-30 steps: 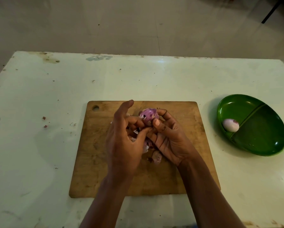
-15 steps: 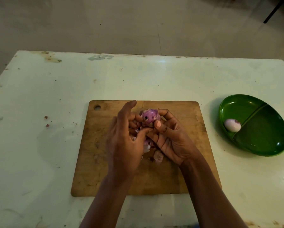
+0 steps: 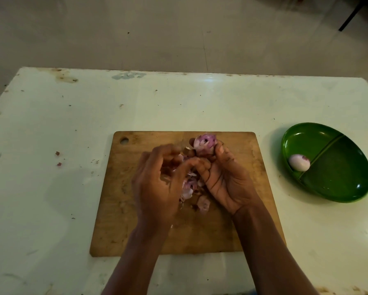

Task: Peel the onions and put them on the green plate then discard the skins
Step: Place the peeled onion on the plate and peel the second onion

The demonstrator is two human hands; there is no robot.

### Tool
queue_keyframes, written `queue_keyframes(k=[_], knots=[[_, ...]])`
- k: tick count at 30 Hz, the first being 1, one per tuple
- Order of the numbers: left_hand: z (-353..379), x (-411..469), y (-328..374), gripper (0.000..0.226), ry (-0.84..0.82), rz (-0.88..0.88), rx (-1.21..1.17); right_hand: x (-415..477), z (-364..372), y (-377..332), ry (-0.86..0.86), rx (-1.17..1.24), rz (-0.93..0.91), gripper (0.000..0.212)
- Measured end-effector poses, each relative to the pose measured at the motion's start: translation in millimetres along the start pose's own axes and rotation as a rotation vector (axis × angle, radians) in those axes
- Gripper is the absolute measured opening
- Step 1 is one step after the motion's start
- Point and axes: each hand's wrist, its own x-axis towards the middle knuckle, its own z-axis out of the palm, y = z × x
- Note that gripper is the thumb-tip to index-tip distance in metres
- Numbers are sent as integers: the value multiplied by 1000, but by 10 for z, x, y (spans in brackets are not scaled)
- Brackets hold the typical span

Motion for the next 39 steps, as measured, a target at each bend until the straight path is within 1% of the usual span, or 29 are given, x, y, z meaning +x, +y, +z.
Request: queue_keyframes(k=[3, 5, 6, 7, 8, 9, 11, 13, 15, 17, 18, 21, 23, 25, 27, 31, 35, 39], knots=[[-7, 5, -11, 38, 31, -101, -64, -2, -16, -22, 25, 30, 14, 80], [13, 12, -32, 24, 58, -134, -64, -7, -10, -20, 16, 29, 23, 77], [22, 29, -22, 27, 63, -145, -69, -9, -6, -17, 8, 32, 26, 75], [33, 45, -10, 39, 60, -134, -79, -13, -1, -17, 4, 35, 30, 73], [41, 50, -14, 46, 42, -111, -79, -15, 1, -17, 4, 34, 33, 71], [46, 50, -15, 44, 28, -89, -62, -12, 1, -17, 3, 34, 34, 70], [36, 36, -18, 25, 4, -61, -19, -4, 4, -16, -5, 35, 33, 70], [23, 16, -38, 23, -1, -48, -4, 3, 9, -13, -12, 38, 36, 73], [24, 25, -29, 19, 13, -86, -34, 1, 21, -11, -18, 44, 44, 75], [39, 43, 0, 35, 32, -78, -59, -6, 35, -13, -20, 50, 50, 77], [40, 44, 5, 39, 25, -57, -64, -6, 36, -12, -21, 53, 51, 77], [38, 21, 12, 42, -41, 7, -39, 7, 18, -3, -21, 25, 57, 73], [42, 1, 17, 52, -68, 85, 27, 16, -1, 2, -7, -1, 65, 73], [57, -14, 39, 58, -75, 166, 93, 11, -12, 3, -18, -7, 76, 67], [74, -24, 67, 59, -59, 209, 147, 2, -6, 6, -36, -21, 86, 62], [84, -37, 82, 56, -43, 248, 184, -6, 8, 28, -72, -30, 102, 53], [68, -19, 89, 58, -27, 239, 194, -10, 21, 43, -52, -73, 100, 48], [80, -59, 46, 70, -26, 196, 236, 0, 27, 48, -36, -89, 97, 56]])
